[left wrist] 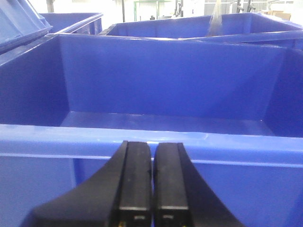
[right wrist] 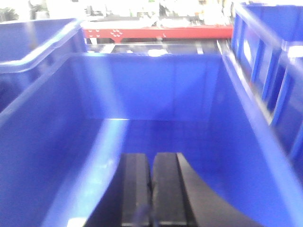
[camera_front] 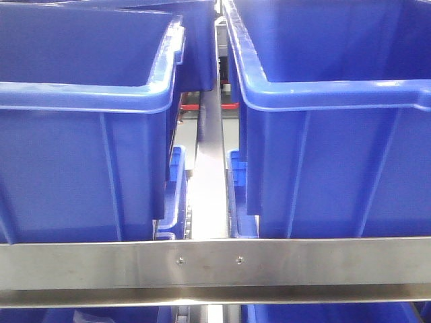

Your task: Place yellow foam block on left shelf second layer

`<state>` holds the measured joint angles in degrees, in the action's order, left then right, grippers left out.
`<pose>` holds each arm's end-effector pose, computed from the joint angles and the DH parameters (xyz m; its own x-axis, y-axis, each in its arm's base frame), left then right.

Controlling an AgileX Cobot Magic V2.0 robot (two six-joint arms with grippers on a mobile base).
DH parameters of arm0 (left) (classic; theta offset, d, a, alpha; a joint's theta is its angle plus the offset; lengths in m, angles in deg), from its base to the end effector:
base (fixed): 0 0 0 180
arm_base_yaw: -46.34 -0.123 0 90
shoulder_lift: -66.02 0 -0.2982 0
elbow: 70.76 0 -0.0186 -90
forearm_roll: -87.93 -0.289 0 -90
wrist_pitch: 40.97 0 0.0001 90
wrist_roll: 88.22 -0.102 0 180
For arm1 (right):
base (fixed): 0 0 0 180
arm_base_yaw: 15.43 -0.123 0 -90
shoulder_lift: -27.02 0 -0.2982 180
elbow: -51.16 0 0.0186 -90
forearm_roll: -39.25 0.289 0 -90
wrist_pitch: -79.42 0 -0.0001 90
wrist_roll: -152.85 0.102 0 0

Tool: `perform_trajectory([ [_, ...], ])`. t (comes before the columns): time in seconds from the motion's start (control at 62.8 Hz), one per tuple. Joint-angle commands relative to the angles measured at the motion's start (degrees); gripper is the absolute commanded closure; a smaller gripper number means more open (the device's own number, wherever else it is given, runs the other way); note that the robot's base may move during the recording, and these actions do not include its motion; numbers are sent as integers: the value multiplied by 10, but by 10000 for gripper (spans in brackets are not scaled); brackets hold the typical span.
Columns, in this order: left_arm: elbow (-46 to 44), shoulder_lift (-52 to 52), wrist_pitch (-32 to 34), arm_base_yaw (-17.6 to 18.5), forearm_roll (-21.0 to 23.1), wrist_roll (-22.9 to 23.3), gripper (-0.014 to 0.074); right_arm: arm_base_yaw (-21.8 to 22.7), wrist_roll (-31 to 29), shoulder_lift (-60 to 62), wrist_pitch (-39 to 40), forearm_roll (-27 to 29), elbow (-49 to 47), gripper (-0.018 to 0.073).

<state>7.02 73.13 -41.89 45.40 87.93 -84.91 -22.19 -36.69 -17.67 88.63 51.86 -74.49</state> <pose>0.0920 0.0015 0.2115 0.0739 -0.0565 -0.9957 -0.0122 0.9983 -0.0576 0.1775 0.0175 0.3055 -0.0051 0.0505 -0.9987 -0.0828 0.9953 0.0508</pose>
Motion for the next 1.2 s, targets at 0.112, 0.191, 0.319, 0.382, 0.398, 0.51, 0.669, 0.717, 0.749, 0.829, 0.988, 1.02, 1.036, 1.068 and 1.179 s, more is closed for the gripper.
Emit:
perform_trajectory([
  [0.112,15,-10,46,3,3,2,472,1,-50,127,-87,-1,-14,505],
  [0.191,15,-10,46,3,3,2,472,1,-50,179,-92,-1,11,505],
  [0.319,15,-10,46,3,3,2,472,1,-43,262,-92,-1,67,505],
  [0.382,15,-10,46,3,3,2,472,1,-42,307,-92,-1,88,505],
  [0.398,15,-10,46,3,3,2,472,1,-42,316,-92,-1,92,505],
  [0.51,15,-10,46,3,3,2,472,1,-42,373,-92,-1,119,505],
  [0.669,15,-10,46,3,3,2,472,1,-42,383,-92,-1,128,505],
  [0.717,15,-10,46,3,3,2,472,1,-42,383,-92,-1,128,505],
  [0.749,15,-10,46,3,3,2,472,1,-42,383,-92,-1,128,505],
  [0.829,15,-10,46,3,3,2,472,1,-42,383,-92,-1,128,505],
  [0.988,15,-10,46,3,3,2,472,1,-42,383,-92,-1,128,505],
  [1.02,15,-10,46,3,3,2,472,1,-42,383,-92,-1,128,505],
  [1.036,15,-10,46,3,3,2,472,1,-42,383,-92,-1,128,505],
  [1.068,15,-10,46,3,3,2,472,1,-42,383,-92,-1,128,505],
  [1.179,15,-10,46,3,3,2,472,1,-42,383,-92,-1,128,505],
])
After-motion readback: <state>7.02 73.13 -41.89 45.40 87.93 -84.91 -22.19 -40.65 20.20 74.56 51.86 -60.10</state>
